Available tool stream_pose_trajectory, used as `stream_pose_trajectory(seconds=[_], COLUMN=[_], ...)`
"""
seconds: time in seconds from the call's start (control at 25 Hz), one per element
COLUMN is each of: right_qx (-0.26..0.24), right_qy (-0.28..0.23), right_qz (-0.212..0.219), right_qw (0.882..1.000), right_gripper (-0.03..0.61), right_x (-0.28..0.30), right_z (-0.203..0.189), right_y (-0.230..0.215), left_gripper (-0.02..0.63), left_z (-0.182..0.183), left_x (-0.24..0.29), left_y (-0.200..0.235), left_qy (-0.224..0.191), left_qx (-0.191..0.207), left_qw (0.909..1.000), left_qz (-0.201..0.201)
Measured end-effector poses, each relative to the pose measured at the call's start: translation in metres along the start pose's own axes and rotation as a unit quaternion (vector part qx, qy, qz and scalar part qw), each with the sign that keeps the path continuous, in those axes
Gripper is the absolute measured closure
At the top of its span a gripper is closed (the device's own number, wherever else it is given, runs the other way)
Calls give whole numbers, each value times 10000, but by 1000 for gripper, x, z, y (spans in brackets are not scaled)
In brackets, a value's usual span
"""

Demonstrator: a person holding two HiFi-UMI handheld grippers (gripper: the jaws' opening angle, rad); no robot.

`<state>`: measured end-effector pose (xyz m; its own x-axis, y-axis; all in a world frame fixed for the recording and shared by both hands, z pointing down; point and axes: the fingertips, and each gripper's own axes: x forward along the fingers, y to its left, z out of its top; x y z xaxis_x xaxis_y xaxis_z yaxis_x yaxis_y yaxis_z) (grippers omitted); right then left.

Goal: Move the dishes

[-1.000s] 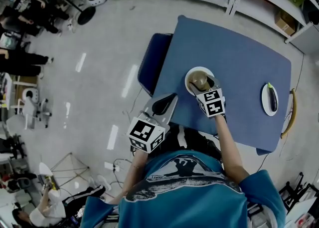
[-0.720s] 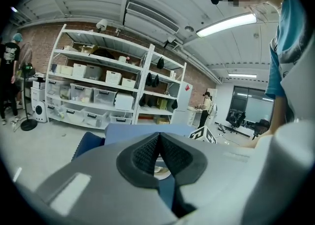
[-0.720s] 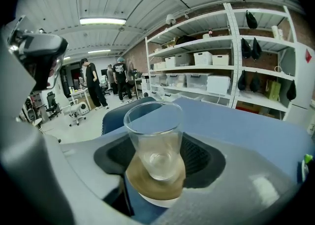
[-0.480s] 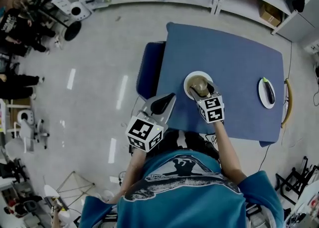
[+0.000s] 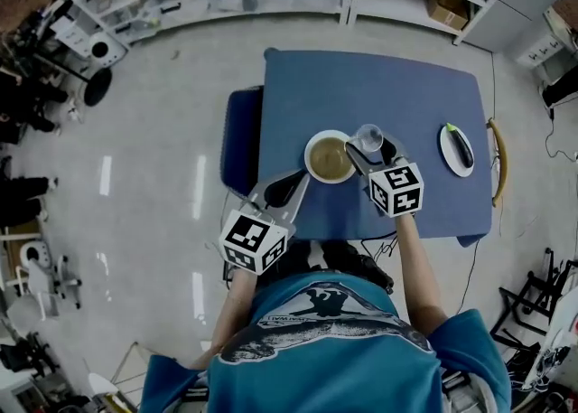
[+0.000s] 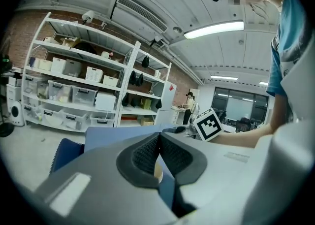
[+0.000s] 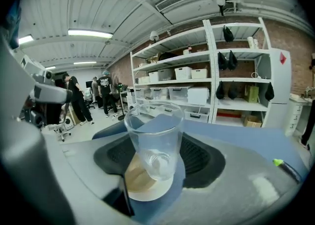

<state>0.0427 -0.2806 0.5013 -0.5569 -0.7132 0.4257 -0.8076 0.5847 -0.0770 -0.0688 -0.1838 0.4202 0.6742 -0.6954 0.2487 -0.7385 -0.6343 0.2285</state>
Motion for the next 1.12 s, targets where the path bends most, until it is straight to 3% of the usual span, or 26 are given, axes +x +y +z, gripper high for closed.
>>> stream_pose_trajectory(seconds=[0.32,0.56,0.88,1.12], right_qx=[165,514,808,944], right_qy=[145,362,698,427], right_qz=[-952,-1459,-1686,-1740], right_qw=[9952,9873,9799,9793], right_gripper=[299,299,299,299], right_x=[-27,-34,-41,-43], right_z=[-20,-54,-97,-104], right_y=[-110,-166,-185,-183], left_gripper=[595,595,595,595], left_z=[3,5,5,0], left_x=[22,28,33,28], left_y=[-15,-12,-14,-11], left_qy=[44,103,192,243], left_qx=[72,90,86,87], left_qw=[9998,9999,9998,9997], left_qz=[-160,-90,-56,-3])
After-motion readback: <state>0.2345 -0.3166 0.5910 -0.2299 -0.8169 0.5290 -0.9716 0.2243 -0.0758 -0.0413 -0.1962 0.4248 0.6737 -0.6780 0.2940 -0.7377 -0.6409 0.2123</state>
